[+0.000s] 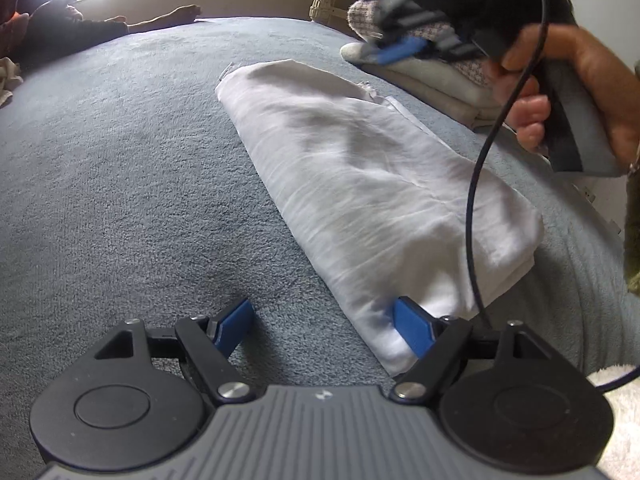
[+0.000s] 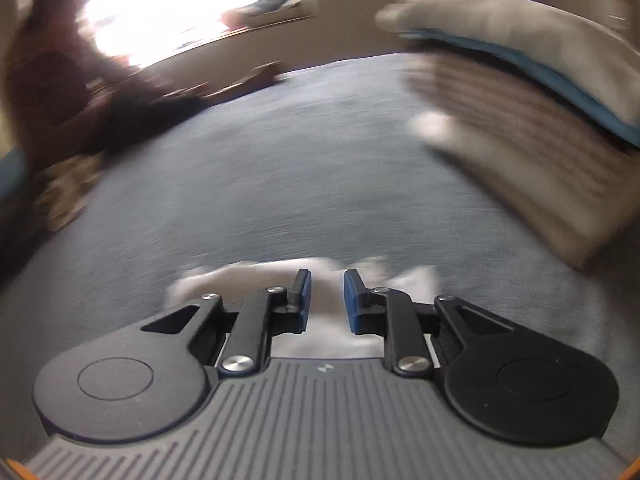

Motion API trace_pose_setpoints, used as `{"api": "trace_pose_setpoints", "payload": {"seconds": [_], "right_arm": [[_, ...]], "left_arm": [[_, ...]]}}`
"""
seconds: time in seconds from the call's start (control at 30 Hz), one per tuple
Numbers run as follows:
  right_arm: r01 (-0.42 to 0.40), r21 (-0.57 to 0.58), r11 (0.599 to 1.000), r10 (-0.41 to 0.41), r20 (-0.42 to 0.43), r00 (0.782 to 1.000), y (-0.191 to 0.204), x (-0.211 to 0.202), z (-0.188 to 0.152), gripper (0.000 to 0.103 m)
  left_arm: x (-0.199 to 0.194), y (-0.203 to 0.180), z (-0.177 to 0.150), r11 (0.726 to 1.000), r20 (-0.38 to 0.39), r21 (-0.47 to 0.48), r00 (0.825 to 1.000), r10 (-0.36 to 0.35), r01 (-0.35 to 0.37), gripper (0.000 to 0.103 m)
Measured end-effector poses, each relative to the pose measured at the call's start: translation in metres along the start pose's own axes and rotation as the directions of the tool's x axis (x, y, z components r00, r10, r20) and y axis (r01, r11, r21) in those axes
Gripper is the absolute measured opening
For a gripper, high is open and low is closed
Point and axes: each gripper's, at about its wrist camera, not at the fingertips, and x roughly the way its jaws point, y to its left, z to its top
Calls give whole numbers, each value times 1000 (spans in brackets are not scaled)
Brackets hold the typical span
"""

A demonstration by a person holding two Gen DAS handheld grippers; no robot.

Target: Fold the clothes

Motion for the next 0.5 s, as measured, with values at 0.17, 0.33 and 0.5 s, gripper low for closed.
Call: {"api": "trace_pose_setpoints", "payload": {"seconds": [0.17, 0.33, 0.5], "right_arm": [[-66, -71, 995, 58, -112, 992, 23, 50, -4, 15], [-50, -30, 998, 43, -200, 979, 18, 98, -4, 12], [-118, -110, 987, 101, -155, 983, 40, 47, 15, 15]], "left_arm": [[-3, 0, -1, 1000, -3, -2, 1000, -6, 6, 80], [3, 4, 4, 1000, -9, -15, 1000, -6, 6, 80], [3, 5, 3, 1000, -5, -10, 1000, -15, 15, 80]]}}
